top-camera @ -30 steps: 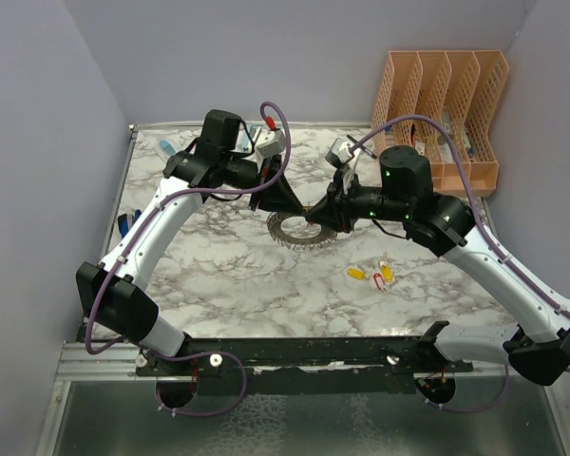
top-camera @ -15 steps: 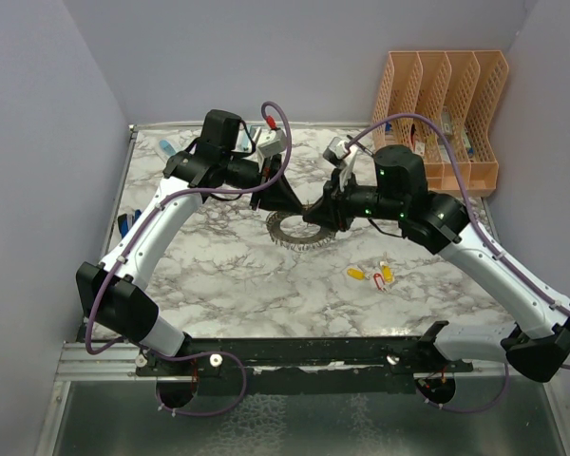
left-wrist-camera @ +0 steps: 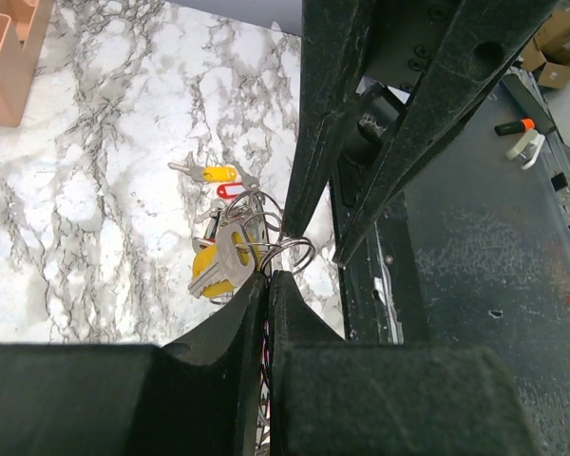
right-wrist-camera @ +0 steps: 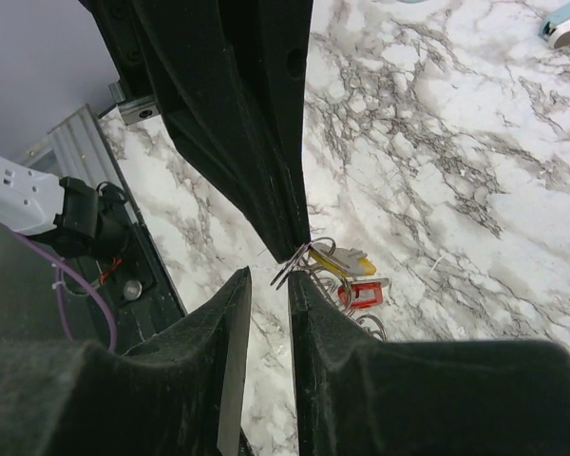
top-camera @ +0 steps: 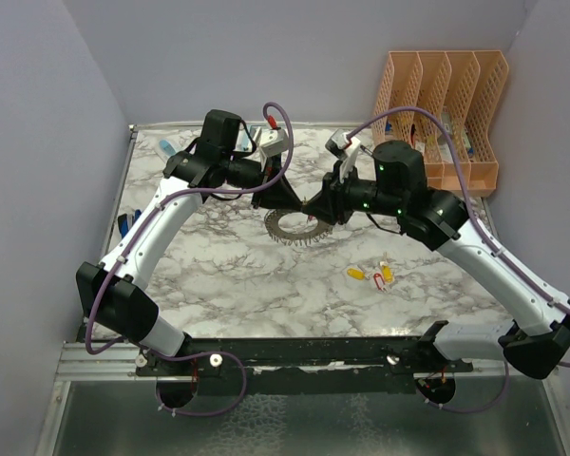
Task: Put the keys on the keyring
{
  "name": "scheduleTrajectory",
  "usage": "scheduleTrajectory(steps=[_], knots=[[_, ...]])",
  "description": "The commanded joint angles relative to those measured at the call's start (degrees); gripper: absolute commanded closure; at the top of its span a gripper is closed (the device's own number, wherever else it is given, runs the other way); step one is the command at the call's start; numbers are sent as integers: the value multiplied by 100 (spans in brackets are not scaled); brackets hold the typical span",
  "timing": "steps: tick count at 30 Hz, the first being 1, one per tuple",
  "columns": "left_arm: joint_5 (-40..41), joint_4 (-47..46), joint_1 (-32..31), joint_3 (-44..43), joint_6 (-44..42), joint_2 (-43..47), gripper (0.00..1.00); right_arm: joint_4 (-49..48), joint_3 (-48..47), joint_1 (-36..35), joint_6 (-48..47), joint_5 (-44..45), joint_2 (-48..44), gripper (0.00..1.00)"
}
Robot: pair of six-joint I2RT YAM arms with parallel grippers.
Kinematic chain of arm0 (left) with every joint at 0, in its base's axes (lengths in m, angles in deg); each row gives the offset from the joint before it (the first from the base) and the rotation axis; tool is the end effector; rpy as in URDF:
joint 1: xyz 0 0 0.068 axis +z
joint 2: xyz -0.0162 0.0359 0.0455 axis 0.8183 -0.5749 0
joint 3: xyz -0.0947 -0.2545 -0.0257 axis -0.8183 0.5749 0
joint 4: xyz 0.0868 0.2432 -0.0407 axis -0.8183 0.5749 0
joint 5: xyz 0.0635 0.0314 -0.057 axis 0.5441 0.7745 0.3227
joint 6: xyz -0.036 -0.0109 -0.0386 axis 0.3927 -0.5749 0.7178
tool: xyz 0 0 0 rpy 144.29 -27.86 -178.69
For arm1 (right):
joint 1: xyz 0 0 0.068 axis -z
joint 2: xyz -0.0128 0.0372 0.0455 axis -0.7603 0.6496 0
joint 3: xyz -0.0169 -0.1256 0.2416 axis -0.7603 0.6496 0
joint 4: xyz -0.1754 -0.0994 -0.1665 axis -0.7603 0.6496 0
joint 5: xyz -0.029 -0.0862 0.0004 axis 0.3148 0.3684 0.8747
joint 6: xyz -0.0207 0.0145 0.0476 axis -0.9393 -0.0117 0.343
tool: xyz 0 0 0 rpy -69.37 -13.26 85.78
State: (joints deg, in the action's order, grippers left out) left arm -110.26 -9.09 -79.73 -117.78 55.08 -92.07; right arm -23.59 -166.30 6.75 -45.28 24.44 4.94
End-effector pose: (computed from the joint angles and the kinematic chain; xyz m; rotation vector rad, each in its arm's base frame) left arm 0.2722 -0.1627 0.3970 1.2853 1.5812 -1.4164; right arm 0.1866 0.1894 0.4169 -0.8309 1.9143 0.9263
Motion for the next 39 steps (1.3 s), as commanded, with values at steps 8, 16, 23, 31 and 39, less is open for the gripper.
scheduleTrajectory(steps=[8,16,23,31,39], knots=[[72,-74,21,-172,7,215,100,-17,-289,20,162,197,269,80],[170,1,11,-212,-61,233,100,89,-410,20,221,374,408,84],[244,96,3,-244,-163,252,100,202,-518,20,302,561,541,91],[396,172,3,-313,-231,253,100,328,-440,21,374,768,475,92],[349,198,-11,-348,-266,226,100,268,-358,16,407,722,527,91]])
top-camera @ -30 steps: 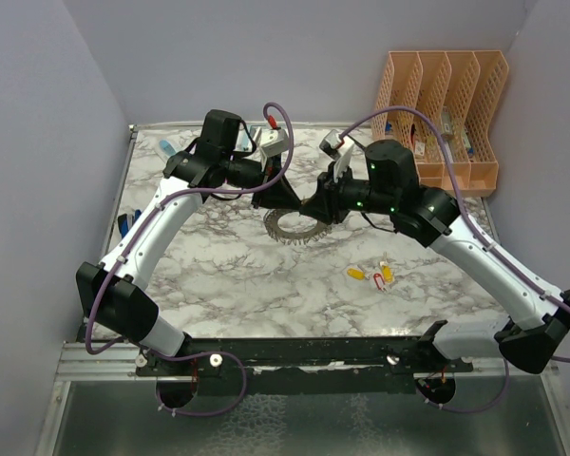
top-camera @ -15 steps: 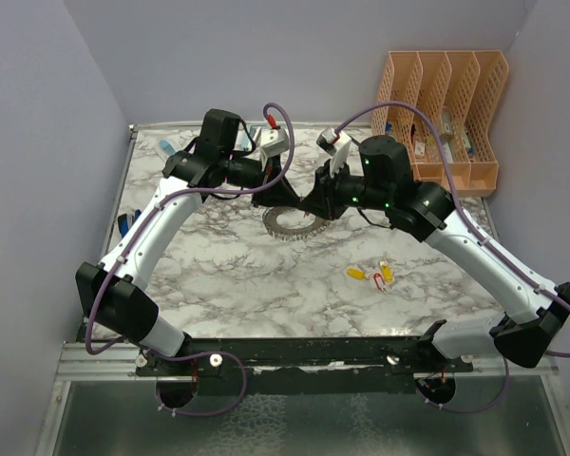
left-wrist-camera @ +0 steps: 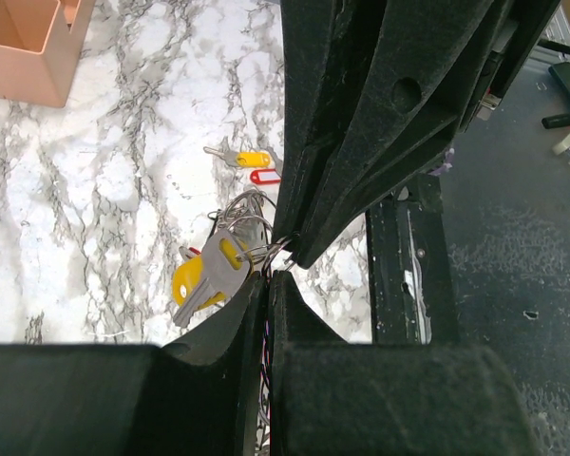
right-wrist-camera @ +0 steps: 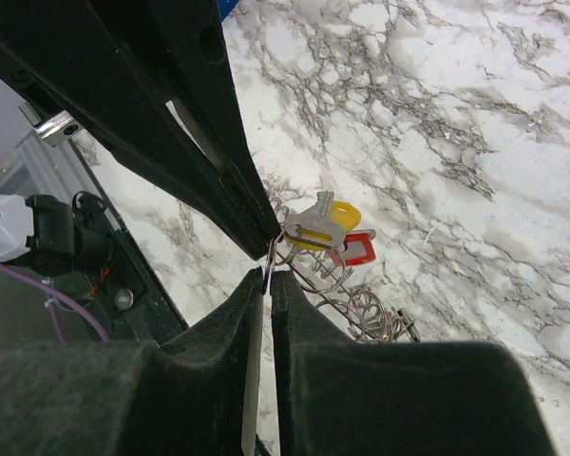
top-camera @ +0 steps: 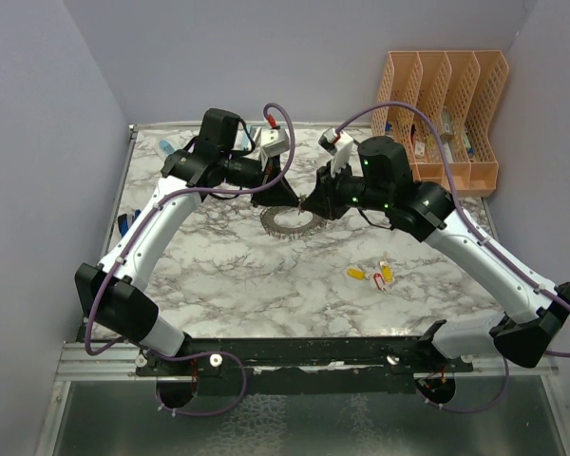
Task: Put the keys on the keyring
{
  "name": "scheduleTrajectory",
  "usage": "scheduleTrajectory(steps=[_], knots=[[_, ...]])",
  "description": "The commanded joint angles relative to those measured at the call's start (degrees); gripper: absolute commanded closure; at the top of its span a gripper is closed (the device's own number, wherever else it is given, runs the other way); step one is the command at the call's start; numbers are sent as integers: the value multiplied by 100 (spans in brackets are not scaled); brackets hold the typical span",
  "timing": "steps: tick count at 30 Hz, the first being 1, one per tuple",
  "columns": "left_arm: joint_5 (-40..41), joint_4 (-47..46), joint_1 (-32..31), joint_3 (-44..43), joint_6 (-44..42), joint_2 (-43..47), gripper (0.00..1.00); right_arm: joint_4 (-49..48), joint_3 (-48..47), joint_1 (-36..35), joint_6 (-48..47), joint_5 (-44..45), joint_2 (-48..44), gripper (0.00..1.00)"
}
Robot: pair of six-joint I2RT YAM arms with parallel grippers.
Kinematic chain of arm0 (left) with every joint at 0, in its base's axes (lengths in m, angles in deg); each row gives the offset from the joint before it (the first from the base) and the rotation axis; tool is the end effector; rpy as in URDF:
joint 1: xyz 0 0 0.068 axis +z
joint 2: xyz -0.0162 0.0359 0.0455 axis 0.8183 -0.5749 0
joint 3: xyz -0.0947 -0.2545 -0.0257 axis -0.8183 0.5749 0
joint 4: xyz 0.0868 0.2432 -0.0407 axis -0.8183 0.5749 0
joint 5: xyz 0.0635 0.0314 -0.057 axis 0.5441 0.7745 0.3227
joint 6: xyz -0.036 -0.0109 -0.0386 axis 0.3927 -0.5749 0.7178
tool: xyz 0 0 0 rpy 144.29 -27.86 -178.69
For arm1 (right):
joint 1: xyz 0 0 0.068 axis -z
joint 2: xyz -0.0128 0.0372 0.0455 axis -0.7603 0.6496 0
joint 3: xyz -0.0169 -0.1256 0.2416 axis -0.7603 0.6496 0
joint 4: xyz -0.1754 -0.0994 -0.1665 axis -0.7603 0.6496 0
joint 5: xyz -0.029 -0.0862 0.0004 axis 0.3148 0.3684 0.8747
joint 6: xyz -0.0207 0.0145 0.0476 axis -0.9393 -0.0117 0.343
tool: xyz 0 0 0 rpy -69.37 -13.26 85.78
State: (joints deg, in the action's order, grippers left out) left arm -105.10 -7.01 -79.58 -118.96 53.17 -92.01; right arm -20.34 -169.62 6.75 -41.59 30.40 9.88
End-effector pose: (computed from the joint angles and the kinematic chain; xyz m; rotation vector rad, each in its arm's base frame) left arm 0.2729 -0.1607 0.3994 1.2714 1.6275 -1.3076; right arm 0.2047 0.2013 0.4080 -0.7154 2.0511 0.8413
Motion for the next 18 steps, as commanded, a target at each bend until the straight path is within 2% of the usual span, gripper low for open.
scheduleTrajectory(steps=[1,10,11,14,18], knots=[[-167,5,-35,-231,-73,215,100,-66,-28,15,41,105,51,90],[-177,3,-59,-231,-83,205,100,-62,-108,12,-11,22,213,86],[-183,3,-64,-231,-83,206,100,-66,-109,16,-21,11,225,87],[-172,16,-65,-231,-97,219,100,-122,-48,11,-47,-25,202,99],[-113,35,-65,-240,-152,235,100,-271,177,11,-145,57,0,99]])
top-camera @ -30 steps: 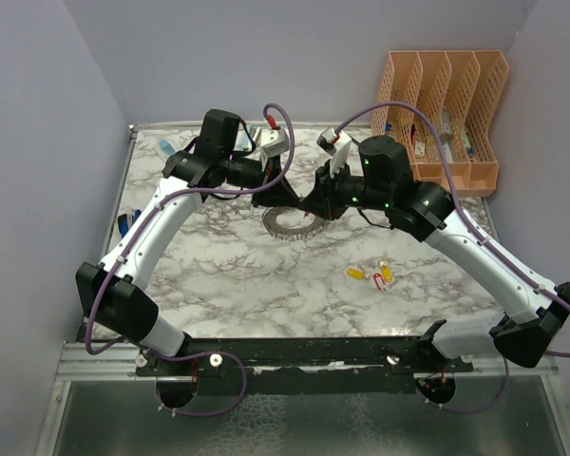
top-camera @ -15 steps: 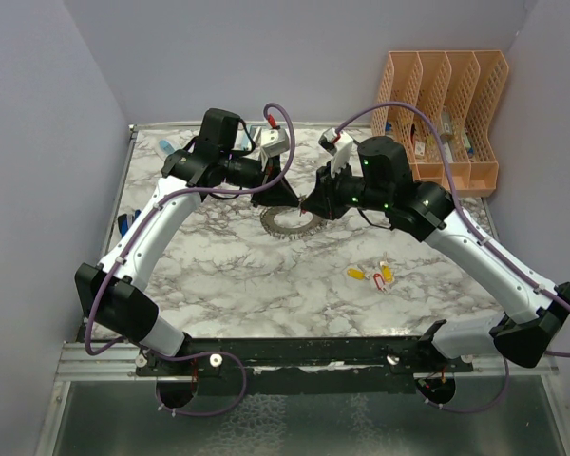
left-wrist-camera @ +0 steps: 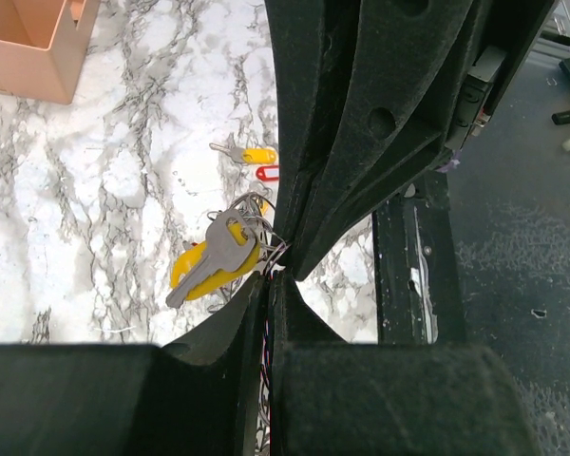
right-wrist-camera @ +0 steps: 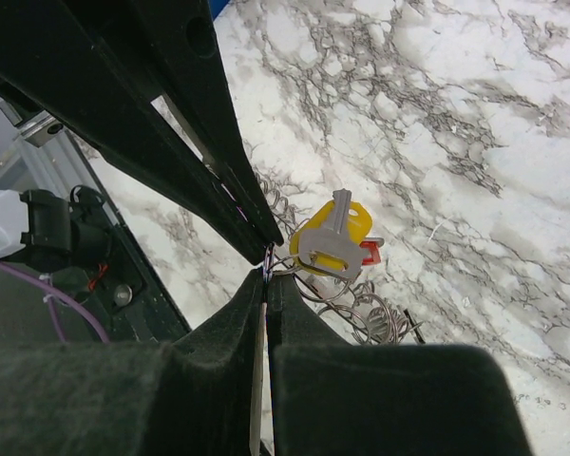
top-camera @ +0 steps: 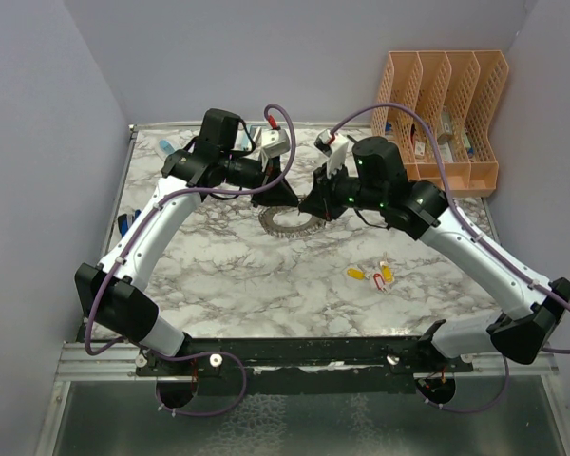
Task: Put the keys on the keyring
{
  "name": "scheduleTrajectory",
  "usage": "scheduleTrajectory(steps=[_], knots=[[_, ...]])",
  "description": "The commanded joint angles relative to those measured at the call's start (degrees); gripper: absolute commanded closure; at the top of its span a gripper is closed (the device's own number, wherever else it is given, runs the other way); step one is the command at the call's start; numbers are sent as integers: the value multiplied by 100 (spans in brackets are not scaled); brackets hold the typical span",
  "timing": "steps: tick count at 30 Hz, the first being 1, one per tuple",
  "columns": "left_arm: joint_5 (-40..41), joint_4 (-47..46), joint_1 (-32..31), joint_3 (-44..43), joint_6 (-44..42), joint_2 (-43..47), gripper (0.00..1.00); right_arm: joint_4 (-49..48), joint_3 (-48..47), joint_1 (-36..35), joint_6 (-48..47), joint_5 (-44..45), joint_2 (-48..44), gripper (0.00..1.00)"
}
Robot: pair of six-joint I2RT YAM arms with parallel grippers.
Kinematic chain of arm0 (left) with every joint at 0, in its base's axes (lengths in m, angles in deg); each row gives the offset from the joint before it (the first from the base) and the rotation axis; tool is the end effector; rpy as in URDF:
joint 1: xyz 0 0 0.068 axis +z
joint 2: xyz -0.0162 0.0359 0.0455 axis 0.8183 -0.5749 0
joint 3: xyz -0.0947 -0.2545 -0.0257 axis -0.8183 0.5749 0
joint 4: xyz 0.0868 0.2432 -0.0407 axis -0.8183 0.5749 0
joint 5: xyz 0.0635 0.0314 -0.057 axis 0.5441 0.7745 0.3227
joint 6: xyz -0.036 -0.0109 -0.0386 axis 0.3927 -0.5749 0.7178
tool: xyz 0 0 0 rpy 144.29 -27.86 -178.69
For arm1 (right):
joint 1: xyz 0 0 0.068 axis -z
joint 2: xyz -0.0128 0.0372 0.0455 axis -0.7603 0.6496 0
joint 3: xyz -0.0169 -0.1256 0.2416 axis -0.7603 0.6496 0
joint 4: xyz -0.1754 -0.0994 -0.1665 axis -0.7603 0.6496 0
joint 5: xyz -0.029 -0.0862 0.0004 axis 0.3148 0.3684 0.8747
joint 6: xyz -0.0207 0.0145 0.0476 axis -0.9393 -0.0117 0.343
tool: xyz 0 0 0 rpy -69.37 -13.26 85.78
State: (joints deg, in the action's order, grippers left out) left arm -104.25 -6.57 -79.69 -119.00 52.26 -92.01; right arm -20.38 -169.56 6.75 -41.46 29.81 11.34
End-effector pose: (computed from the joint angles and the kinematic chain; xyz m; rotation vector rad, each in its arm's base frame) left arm 0.2726 -0.1610 0.3988 1.2778 1.6297 -1.2869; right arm 0.2099 0.2066 0.4009 -0.7240 2.0781 0.8457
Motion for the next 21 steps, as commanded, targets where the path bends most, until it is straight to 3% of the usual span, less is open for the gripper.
scheduleTrajectory(steps=[1,10,13,17,21], knots=[[-192,-8,-58,-235,-64,231,100,-323,245,14,-176,149,-226,99],[-174,485,-54,-639,-601,167,80,-590,714,11,-658,248,-716,99],[-293,635,-55,-701,-720,158,65,-542,748,13,-851,228,-792,99],[-324,821,-45,-727,-921,147,63,-342,834,19,-1277,-197,-926,99],[-356,1124,-47,-605,-1793,103,62,-49,882,20,-1642,-855,-1079,99]])
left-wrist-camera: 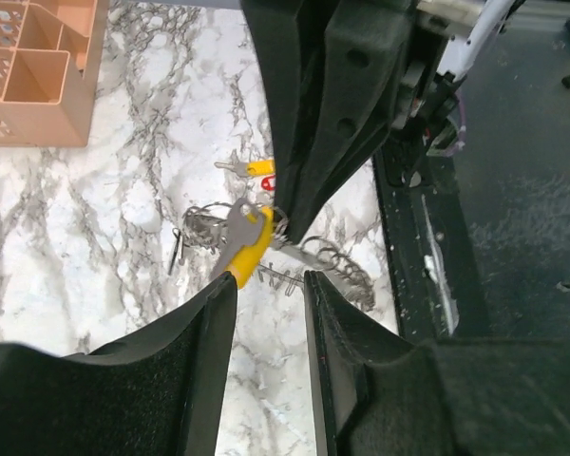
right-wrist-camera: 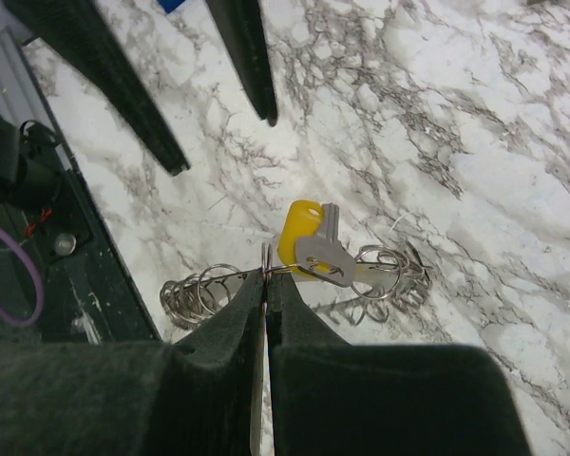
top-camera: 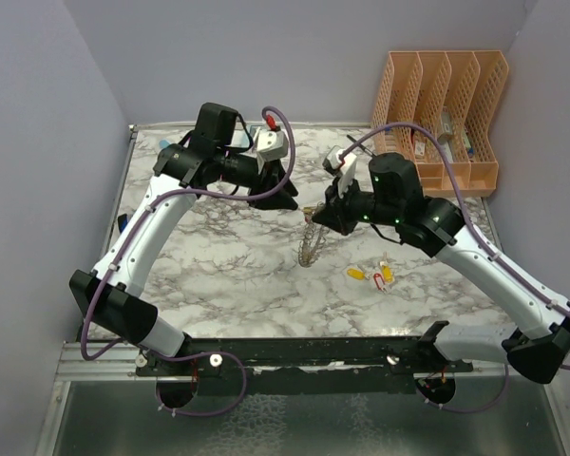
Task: Put the keys on the keyring
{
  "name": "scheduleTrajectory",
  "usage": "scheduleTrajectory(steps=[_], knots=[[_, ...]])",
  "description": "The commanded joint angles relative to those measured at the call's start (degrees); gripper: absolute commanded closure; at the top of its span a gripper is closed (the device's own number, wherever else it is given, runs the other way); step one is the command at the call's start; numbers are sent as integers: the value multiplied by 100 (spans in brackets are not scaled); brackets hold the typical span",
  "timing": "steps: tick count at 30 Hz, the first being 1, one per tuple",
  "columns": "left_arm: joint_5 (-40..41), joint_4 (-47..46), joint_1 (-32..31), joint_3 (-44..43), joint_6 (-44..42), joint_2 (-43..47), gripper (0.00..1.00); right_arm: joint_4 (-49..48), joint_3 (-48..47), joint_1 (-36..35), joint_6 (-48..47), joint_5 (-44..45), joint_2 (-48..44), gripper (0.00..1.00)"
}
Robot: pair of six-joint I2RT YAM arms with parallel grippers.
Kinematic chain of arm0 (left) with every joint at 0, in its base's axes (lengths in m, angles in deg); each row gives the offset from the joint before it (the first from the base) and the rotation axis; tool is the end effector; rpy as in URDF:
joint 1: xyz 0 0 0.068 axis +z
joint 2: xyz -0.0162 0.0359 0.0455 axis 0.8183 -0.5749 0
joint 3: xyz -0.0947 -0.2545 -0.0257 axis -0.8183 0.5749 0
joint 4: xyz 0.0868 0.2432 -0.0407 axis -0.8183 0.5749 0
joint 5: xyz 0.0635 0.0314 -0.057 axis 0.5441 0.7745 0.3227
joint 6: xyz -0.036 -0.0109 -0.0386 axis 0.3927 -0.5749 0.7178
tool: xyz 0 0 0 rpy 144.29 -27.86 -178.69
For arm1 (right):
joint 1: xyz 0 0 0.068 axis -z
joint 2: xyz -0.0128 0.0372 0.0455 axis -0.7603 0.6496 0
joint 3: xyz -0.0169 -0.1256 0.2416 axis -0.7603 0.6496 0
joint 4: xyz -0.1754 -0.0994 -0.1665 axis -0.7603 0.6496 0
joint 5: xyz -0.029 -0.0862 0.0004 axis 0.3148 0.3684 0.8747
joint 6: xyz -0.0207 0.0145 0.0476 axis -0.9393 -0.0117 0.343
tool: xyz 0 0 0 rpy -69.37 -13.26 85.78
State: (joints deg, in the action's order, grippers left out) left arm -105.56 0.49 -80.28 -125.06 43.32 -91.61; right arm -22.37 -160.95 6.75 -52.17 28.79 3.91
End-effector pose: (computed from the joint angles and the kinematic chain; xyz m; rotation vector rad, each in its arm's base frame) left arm 0.2589 -0.1585 0.4249 1.3898 1.4873 -1.2274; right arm 0.1870 0.1863 0.3878 -0.9099 1.9570 0.7620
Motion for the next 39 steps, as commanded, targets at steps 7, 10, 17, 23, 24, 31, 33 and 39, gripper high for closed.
scheduleTrajectory(steps=[7,10,17,23,24,31,33,39], knots=[[-431,331,14,396,-2194,-52,62,351,171,15,-666,-1962,-429,99],[-707,523,9,329,-2701,-188,62,375,279,16,-631,-2180,-407,99],[-1022,2636,-112,-599,-4764,-802,57,329,471,11,-596,-2363,-526,99],[-395,3216,-813,-497,-5363,-691,57,342,465,17,-644,-2499,-471,99],[-340,3215,-903,-425,-5401,-621,57,365,465,16,-659,-2533,-454,99],[-273,3215,-1138,-331,-5531,-540,57,419,461,18,-683,-2658,-399,99],[-298,3213,-1137,-341,-5548,-557,57,408,488,16,-656,-2654,-426,99],[-421,3213,-1190,-315,-5613,-513,60,325,582,15,-592,-2601,-508,99]])
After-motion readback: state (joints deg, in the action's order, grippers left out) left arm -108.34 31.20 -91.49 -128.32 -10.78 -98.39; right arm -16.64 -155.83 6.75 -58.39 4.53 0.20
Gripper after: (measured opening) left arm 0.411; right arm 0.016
